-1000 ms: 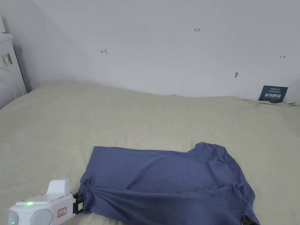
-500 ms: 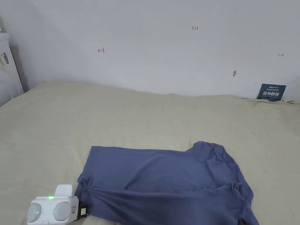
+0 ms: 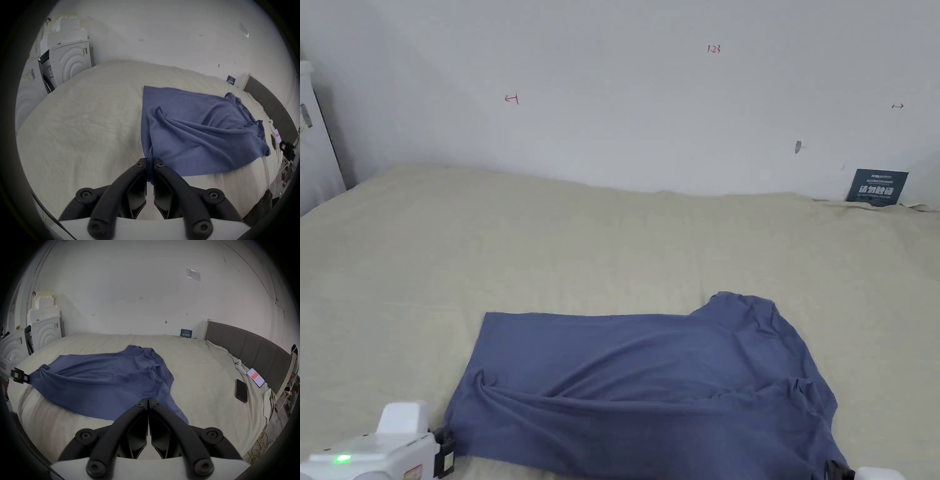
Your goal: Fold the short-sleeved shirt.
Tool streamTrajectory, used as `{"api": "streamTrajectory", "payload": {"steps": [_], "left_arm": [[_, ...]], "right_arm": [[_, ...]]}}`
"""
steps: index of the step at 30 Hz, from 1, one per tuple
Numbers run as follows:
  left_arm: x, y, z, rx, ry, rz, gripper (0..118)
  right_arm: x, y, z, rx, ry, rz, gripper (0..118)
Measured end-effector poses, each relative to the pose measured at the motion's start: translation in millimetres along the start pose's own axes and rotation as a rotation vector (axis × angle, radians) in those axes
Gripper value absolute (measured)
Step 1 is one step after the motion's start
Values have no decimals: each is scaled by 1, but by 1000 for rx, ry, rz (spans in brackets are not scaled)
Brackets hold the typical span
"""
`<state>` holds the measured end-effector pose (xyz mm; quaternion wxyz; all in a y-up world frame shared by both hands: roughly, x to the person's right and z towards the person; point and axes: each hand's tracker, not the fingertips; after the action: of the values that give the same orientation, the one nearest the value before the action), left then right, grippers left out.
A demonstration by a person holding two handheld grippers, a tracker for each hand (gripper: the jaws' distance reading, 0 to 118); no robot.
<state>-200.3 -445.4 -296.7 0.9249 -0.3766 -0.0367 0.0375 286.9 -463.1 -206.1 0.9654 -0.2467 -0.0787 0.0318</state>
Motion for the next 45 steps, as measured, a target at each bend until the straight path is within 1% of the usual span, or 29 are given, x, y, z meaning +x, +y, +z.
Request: {"api": "streamTrajectory", "payload": {"steps": [4, 5, 6, 8, 9, 11, 13, 15, 16, 18, 19, 22, 24, 26, 29, 32, 34, 37, 39, 40, 41, 45], "left_arm": [[-6, -13, 8, 49, -35, 23, 3], [-7, -15, 9, 54, -40, 26, 3], [-8, -17, 9, 56, -38, 24, 3], [-5, -18, 9, 63, -37, 17, 3], [-6, -18, 9, 62, -37, 17, 3], [-10, -19, 3, 59, -40, 22, 3], [-12, -18, 0, 57, -38, 22, 3], [-16, -20, -7, 59, -37, 25, 3], [-18, -19, -10, 59, -36, 26, 3], [-20, -19, -14, 59, -31, 27, 3], [-28, -23, -25, 59, -30, 29, 3], [-35, -21, -30, 64, -31, 33, 3], [-27, -19, -17, 80, -38, 29, 3], [-29, -14, -12, 97, -47, 20, 3], [-28, -6, -1, 120, -39, 9, 3], [-29, -1, 18, 131, -39, 11, 3], [-33, -2, 26, 131, -38, 5, 3], [-30, -13, 47, 122, -35, -6, 3], [-30, -28, 56, 105, -13, -22, 3], [-31, -35, 58, 96, -13, -25, 3], [-32, -44, 59, 76, -13, -31, 3], [-28, -75, 55, -30, 20, -40, 3]], "right_arm": [[19, 5, -22, -48, 13, -6, 4], [24, 4, -32, -91, 22, -7, 8], [28, 3, -41, -113, 31, -10, 16], [33, 1, -62, -191, 61, -6, 42], [35, 0, -70, -214, 75, -15, 46], [35, -7, -88, -279, 106, -29, 46], [33, -16, -103, -326, 104, -27, 46], [30, -23, -112, -342, 98, -11, 44], [30, -23, -110, -315, 95, -10, 42], [30, -19, -106, -300, 112, -25, 7], [30, -18, -105, -292, 120, -24, 7], [30, -13, -100, -286, 107, 2, 6], [31, -5, -89, -255, 96, 0, 6], [30, 10, -72, -193, 88, 18, 6], [29, 28, -51, -157, 76, 37, 6], [29, 39, -29, -145, 59, 68, 6], [29, 39, -15, -148, 59, 66, 6], [24, 30, 7, -181, 29, 92, 6], [21, 16, 22, -207, 21, 84, 6], [19, 8, 28, -233, 10, 105, 6], [15, -2, 33, -268, -7, 126, 6], [8, -42, 37, -350, -46, 135, 6]]}}
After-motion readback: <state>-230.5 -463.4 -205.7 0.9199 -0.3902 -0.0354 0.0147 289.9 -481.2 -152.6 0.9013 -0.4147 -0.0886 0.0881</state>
